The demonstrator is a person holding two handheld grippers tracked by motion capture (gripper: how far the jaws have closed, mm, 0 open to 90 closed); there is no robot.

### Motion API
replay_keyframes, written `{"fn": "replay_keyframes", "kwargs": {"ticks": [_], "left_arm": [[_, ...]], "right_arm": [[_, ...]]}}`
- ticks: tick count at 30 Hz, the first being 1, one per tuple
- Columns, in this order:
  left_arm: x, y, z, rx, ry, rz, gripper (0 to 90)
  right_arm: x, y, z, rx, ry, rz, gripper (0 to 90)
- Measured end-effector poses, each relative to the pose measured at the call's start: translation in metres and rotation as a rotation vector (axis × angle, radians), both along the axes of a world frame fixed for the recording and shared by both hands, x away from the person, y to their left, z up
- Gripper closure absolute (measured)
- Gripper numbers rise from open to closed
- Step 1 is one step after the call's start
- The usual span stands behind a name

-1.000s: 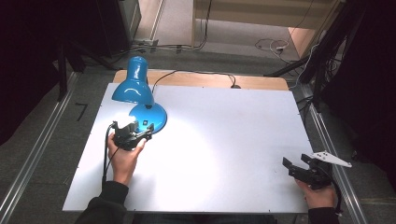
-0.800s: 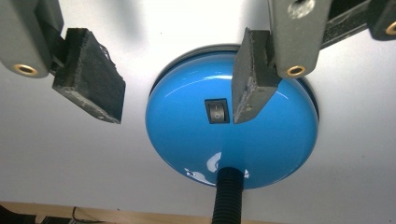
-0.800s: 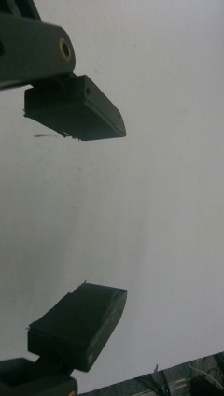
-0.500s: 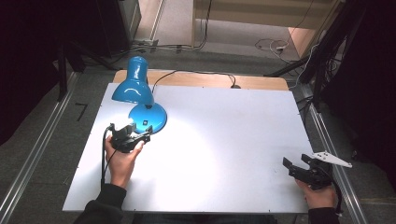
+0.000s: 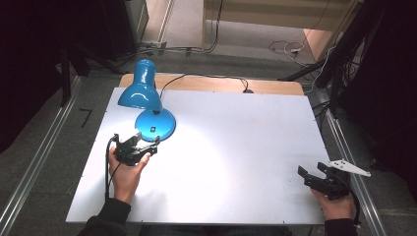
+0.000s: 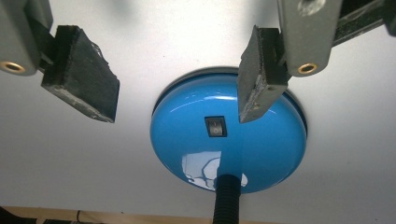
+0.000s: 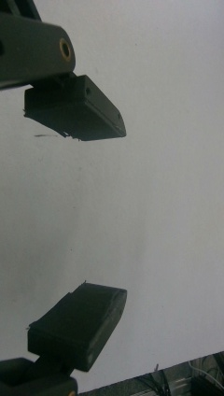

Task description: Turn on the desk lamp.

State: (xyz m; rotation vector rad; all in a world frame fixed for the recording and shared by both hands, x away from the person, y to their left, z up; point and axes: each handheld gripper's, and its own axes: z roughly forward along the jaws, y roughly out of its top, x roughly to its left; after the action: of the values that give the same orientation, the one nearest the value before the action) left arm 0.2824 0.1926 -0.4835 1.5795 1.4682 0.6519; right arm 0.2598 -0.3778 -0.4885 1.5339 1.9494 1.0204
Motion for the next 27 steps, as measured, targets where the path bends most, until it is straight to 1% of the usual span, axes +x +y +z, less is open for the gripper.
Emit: {"fn": "replay_keyframes", "kwargs": {"ticks": [7,14,21,27], "left_arm": [[-0.006,0.002,0.002,-0.003,-0.005,0.005,30.7],[-0.013,0.004,0.003,-0.006,0.004,0.008,30.3],[-0.024,0.01,0.004,-0.009,0.009,0.022,29.3],[-0.038,0.015,0.004,0.006,0.017,0.033,29.3]], "right_arm": [[0.0,0.0,0.0,0.0,0.0,0.0,17.5],[0.0,0.0,0.0,-0.002,-0.001,0.002,17.5],[0.0,0.0,0.0,-0.002,0.001,0.0,17.5],[-0.001,0.0,0.0,-0.001,0.001,-0.002,17.5]]}}
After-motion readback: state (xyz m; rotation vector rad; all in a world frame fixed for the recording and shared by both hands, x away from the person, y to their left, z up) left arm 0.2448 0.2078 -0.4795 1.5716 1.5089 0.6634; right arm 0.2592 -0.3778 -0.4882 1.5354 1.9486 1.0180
